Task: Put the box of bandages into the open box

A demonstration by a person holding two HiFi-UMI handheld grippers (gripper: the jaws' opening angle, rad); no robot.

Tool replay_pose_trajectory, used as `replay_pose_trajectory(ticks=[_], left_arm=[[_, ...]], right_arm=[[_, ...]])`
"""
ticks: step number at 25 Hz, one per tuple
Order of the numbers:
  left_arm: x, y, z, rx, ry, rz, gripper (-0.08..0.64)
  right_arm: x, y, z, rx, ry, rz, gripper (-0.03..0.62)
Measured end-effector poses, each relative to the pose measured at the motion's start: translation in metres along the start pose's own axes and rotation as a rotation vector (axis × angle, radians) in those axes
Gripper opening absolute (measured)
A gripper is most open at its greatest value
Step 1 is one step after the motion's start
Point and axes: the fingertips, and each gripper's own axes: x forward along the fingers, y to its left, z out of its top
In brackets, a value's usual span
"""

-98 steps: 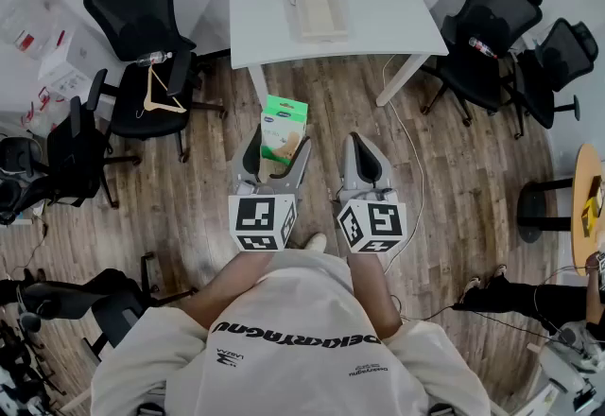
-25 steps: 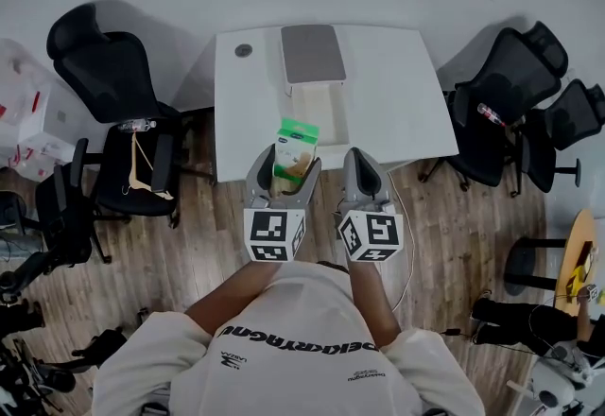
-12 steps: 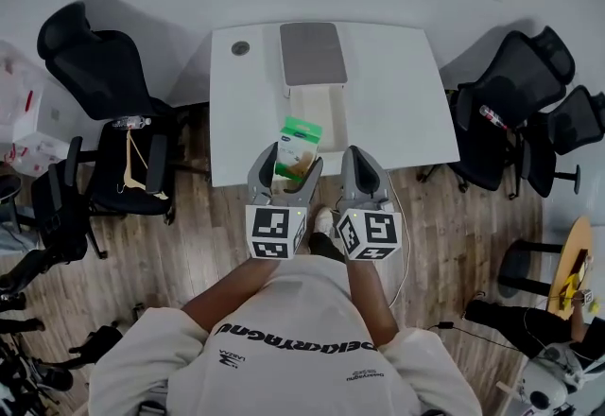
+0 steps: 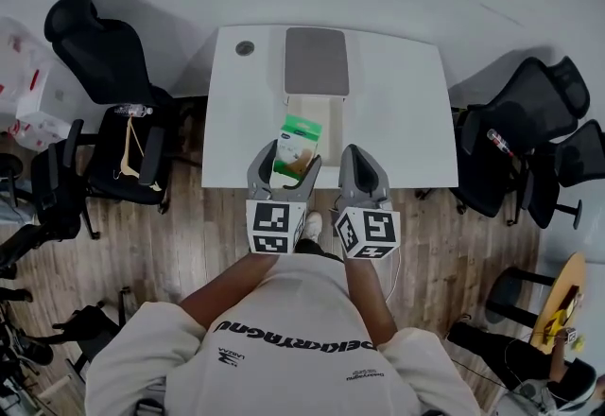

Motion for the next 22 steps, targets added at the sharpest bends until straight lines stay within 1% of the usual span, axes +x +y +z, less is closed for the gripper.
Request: replay_pose_trajectory(ticks=[12,22], left_arm=[[0.044,-0.005,-0.023,-0.041,0.079,0.099,0.357],[0.071,-0.007,-0.046,-0.098,0.14,0.151,0.359]], right_arm=[[0.026,-0.034,-0.018,0.014,0.06,0.075,-0.002],[0.039,-0.055,-0.038,0.031,0.105,0.098,-0.002]])
